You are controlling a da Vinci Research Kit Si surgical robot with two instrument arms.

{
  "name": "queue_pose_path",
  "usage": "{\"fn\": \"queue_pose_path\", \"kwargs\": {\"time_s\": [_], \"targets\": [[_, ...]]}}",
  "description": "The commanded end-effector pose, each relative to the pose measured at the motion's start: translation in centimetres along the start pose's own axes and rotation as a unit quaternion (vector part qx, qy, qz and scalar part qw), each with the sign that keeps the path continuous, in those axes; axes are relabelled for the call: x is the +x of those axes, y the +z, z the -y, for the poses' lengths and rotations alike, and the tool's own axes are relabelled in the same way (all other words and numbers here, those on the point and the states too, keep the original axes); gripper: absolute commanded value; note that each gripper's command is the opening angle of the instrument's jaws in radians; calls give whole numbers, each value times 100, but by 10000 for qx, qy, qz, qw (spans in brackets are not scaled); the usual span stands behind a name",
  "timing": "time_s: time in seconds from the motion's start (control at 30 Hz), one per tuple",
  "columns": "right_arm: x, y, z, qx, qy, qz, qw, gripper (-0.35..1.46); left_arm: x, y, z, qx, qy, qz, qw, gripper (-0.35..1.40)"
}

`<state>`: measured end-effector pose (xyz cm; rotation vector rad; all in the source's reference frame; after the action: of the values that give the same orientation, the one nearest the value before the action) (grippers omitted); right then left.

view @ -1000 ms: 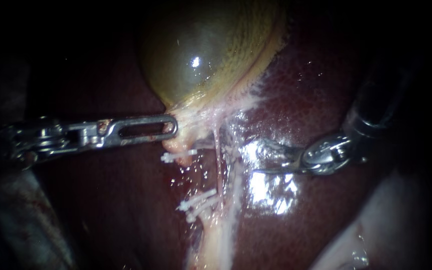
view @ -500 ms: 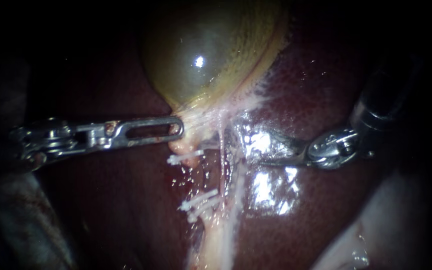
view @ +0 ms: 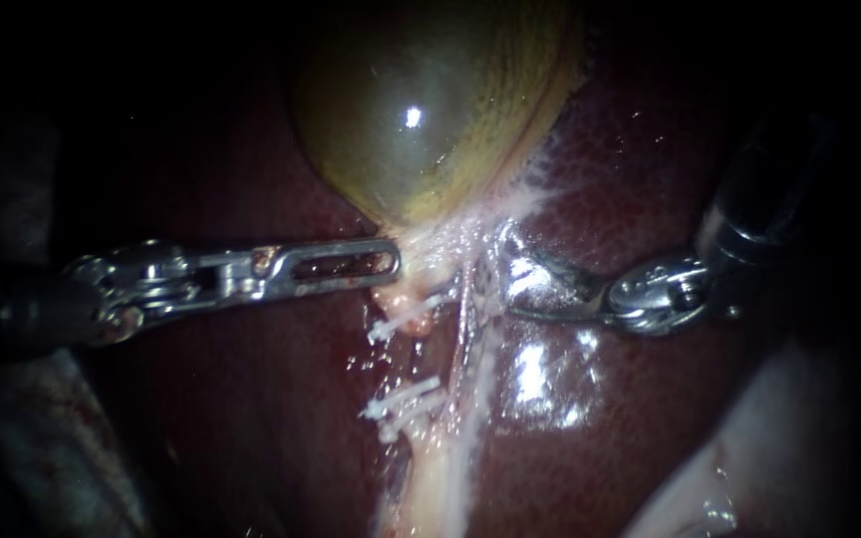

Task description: Go back from the cut left tube

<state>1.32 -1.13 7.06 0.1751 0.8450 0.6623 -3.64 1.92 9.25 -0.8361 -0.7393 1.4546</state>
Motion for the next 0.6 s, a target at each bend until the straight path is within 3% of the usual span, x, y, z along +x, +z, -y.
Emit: {"fn": "queue_pose_path", "kwargs": {"time_s": [0.03,0.6], "targets": [[0,1,0,3,-6,4,10000,143,0,1,1,-3,2,0,10000,-35],[1,3,4,37,27,-6,10000,143,0,7,2,-21,9,12,10000,-35]]}}
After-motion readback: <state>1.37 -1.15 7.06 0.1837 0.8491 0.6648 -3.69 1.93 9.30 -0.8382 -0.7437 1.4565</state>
